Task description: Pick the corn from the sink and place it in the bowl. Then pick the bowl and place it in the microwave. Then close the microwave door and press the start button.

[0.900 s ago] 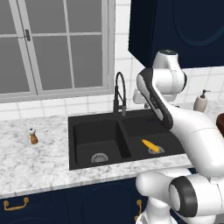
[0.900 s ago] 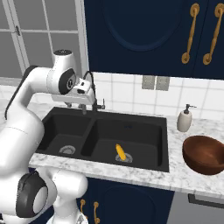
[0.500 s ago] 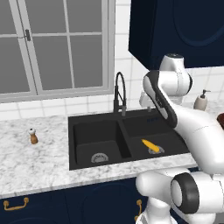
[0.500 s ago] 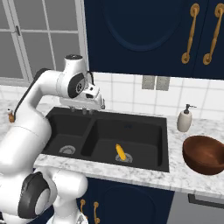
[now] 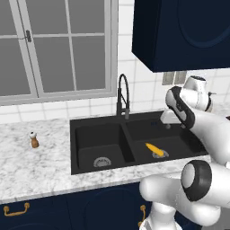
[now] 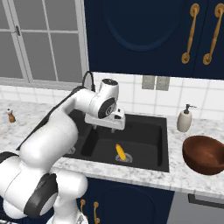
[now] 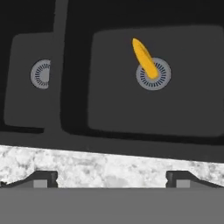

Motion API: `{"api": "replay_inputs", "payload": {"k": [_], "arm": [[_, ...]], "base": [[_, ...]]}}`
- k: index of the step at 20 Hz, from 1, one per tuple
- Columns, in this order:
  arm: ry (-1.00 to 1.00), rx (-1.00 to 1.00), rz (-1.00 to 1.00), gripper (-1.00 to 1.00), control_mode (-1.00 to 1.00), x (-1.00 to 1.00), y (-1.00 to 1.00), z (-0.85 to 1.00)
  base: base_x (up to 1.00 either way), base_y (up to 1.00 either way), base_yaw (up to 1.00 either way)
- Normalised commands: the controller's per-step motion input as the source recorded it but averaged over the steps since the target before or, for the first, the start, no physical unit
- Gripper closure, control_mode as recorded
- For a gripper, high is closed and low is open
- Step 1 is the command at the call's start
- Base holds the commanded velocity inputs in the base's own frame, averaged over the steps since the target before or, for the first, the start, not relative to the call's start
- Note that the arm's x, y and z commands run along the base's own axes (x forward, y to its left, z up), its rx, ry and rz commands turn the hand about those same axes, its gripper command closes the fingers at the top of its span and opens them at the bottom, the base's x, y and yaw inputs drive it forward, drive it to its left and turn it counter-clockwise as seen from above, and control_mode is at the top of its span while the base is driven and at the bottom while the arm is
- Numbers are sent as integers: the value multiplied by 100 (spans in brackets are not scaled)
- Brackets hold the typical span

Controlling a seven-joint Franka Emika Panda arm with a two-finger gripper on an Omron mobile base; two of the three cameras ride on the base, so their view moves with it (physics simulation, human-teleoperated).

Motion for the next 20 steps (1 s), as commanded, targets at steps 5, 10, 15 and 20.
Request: {"api": "replay_inputs", "payload": {"k": [5, 10, 15, 20], "arm": [[0, 0, 6, -100, -100, 62, -5, -100], [10, 0, 7, -100, -100, 58, -29, -100], [1, 0, 5, -100, -100, 46, -24, -91], [0, 2, 6, -100, -100, 40, -18, -59]], "base": [[0, 0, 0], [0, 0, 0], [0, 0, 0], [0, 0, 0]]}}
